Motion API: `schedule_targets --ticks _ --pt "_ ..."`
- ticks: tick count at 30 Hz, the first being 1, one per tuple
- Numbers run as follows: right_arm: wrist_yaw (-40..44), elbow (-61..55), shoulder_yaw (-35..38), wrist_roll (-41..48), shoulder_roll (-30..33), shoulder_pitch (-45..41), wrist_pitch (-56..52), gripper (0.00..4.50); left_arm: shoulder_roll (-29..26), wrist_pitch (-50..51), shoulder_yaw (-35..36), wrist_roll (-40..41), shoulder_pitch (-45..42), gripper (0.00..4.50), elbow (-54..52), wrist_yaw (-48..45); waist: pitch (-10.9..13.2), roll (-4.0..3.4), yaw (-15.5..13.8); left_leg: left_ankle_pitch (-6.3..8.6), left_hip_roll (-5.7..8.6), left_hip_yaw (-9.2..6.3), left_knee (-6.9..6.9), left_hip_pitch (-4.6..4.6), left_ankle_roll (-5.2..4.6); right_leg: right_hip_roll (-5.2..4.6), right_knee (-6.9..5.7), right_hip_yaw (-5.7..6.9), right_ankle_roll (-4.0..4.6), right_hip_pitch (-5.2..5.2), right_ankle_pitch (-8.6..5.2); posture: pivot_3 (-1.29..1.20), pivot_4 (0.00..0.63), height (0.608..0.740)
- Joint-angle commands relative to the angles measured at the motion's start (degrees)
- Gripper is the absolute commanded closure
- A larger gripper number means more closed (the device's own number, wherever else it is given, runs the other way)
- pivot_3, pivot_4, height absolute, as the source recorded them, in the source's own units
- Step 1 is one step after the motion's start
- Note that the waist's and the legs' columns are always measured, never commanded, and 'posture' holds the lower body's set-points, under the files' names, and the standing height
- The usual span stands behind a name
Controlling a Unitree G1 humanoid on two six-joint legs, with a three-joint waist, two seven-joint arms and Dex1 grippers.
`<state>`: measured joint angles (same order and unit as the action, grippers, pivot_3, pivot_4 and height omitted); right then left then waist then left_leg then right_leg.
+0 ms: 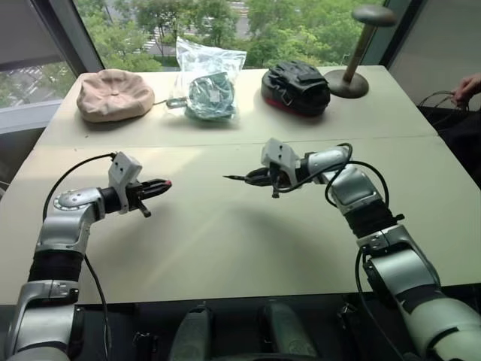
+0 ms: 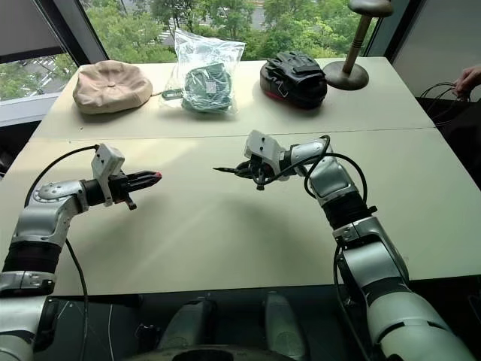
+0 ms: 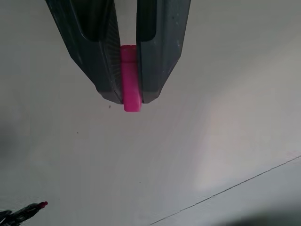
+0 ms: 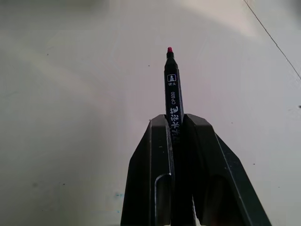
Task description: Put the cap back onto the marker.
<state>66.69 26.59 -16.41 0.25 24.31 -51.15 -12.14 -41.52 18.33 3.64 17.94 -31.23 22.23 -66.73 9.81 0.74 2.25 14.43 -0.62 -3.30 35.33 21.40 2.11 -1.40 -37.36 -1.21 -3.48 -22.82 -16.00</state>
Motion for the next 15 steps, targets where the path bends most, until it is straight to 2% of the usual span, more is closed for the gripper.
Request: schedule_targets --ticks 1,8,15 --pt "2.3 0.25 1.42 0.97 1.51 -2.92 2.77 4.5 -1.87 -3.59 -2.11 -1.44 -7.11 4.48 6.78 -7.39 0.0 0.0 0.1 0.0 0.0 0.01 -0.01 0.0 0.0 0.02 0.02 0.0 0.0 0.0 0.0 0.0 0.15 0.74" --pt "6.3 -0.55 1.69 2.25 2.99 -3.94 3.7 4.5 -0.01 -12.24 -6.55 -6.24 -19.34 4.48 20.64 -15.11 0.0 0.0 0.28 0.0 0.02 0.06 -0.02 0.1 -0.01 0.06 0.08 0.0 -0.04 -0.07 -0.02 0.0 0.15 0.74" --pt "7.3 -1.48 1.64 2.75 2.25 -5.03 3.14 4.5 4.5 -16.69 -9.26 -8.33 -23.51 4.48 23.63 -19.18 0.0 0.0 0.22 0.01 -0.02 0.05 -0.03 0.12 -0.02 0.11 0.05 -0.01 -0.04 -0.11 -0.02 0.0 0.15 0.74"
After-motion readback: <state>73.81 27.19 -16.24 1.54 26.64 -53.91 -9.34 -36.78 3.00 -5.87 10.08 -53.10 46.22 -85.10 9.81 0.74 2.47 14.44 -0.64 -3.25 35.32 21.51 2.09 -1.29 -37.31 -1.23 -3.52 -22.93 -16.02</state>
